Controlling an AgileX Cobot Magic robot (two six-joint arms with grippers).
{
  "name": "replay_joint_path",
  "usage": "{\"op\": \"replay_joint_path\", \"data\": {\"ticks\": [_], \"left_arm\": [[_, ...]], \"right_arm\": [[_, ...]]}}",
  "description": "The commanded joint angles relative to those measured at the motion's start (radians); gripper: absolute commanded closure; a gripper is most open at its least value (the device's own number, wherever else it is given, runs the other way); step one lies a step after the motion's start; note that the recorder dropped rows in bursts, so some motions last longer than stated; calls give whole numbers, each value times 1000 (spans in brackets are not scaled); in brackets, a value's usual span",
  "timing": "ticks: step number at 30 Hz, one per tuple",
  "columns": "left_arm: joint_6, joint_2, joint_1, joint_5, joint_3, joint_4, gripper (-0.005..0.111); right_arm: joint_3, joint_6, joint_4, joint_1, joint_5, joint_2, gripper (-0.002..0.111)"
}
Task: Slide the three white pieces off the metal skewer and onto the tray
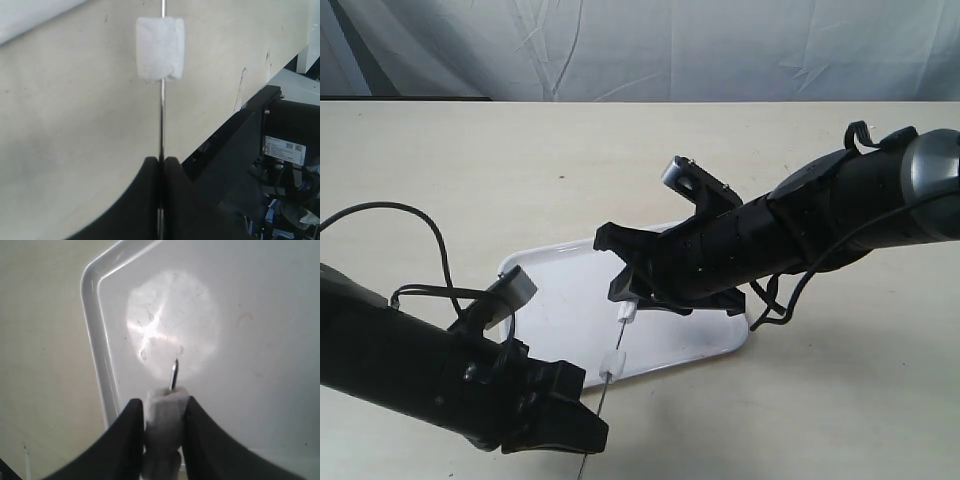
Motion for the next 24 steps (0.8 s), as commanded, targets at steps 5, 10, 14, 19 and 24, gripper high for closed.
{"op": "replay_joint_path", "data": {"ticks": [5,10,14,19,24], "left_arm": [[-3,-6,1,21,7,1,107],[-3,-6,1,31,7,1,107],[-3,-6,1,37,7,3,107],[-3,-6,1,48,7,8,107],[-3,-6,1,59,20,10,107]], "right_arm": [[-3,-8,-8,-5,-10,1,88],[-3,-10,-8,-5,-34,1,88],[-3,-12,-9,-5,-51,1,88],[-3,-12,-9,-5,-63,1,88],[-3,-12,-9,-5,-85,1,88]]}}
